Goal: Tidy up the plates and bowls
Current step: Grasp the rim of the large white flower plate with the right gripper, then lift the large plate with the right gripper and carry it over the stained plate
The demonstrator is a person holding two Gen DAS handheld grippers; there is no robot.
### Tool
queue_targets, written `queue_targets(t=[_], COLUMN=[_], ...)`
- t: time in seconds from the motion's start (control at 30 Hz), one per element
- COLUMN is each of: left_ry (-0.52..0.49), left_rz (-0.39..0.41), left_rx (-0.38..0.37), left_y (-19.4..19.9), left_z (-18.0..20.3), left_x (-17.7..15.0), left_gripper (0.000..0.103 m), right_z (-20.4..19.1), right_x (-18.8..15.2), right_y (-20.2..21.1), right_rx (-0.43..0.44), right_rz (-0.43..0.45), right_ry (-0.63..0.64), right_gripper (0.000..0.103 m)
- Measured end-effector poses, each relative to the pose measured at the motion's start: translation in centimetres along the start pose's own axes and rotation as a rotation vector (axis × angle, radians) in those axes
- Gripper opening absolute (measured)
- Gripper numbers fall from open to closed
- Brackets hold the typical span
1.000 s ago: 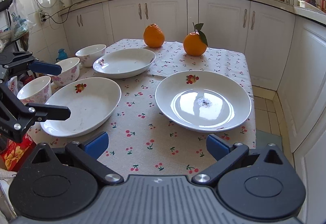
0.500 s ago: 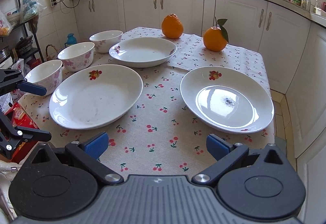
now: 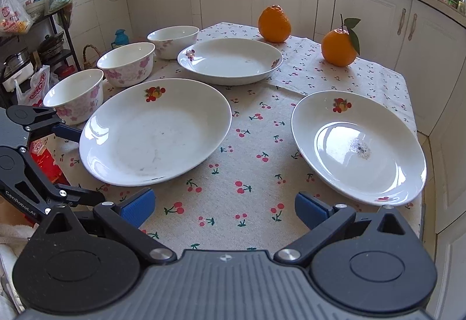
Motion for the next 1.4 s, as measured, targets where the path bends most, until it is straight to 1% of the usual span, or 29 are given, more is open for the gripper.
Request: queue_targets(t=[0.07,0.17,0.23,0.33,0.47,0.6,0.73,0.97,1.17,1.23,1.3,1.4], left_ry=[0.012,0.021,0.019,0.018,0.027,0.044,0.058,0.065,0.058,0.057,0.052,0.048], left_rz=[-0.003,0.015,-0.001,0.016,0.022,0.017,0.028,0.029,0.043,0.046,0.051,0.055], left_rx=[0.001,-0.031,-0.013,0.001,0.013,0.030,0.044,0.052,0.051,0.049,0.053,0.056], left_y=[-0.1,0.1,-0.4,-0.5,-0.6,-0.7,-0.7,-0.6,-0.4,-0.4,-0.3,-0.3], left_z=[0.0,0.2,0.3,0.2,0.3,0.4,0.4,0.5,0.6,0.5,0.6,0.5], left_x=[0.2,0.6,0.5,0.5,0.5,0.6,0.4,0.4,0.3,0.3,0.3,0.3], left_gripper=[0.101,0.101,0.101,0.101,0.103,0.103,0.103,0.103,0.103,0.103,0.102,0.102], right_z=[0.1,0.1,0.0,-0.2,-0.8,-1.1,-0.7,-0.1,0.3,0.4,0.5,0.6], right_x=[0.3,0.8,1.3,1.9,2.8,3.7,5.1,8.0,9.5,9.8,10.0,10.2], right_y=[-0.4,-0.9,-1.3,-1.9,-2.5,-3.4,-4.8,-7.9,-10.6,-11.2,-11.7,-12.4], right_rx=[0.013,0.025,0.039,0.063,0.131,0.172,0.189,0.277,0.356,0.385,0.397,0.424], right_rz=[-0.008,-0.010,-0.012,-0.014,-0.014,-0.021,-0.024,-0.037,-0.055,-0.062,-0.070,-0.080], right_ry=[0.002,0.010,0.017,0.033,0.063,0.094,0.118,0.144,0.138,0.128,0.124,0.113], right_gripper=[0.103,0.103,0.103,0.103,0.103,0.103,0.103,0.103,0.103,0.101,0.094,0.087])
Point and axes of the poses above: each gripper's, at about its wrist camera, not at the fingertips, and y roughly against the way its jaws point, z to its right, x to its top, the point moved 4 cm from there along -y, roughly the way its jaws point, and after that the axes turned 7 degrees about y, right-handed, at the moved point
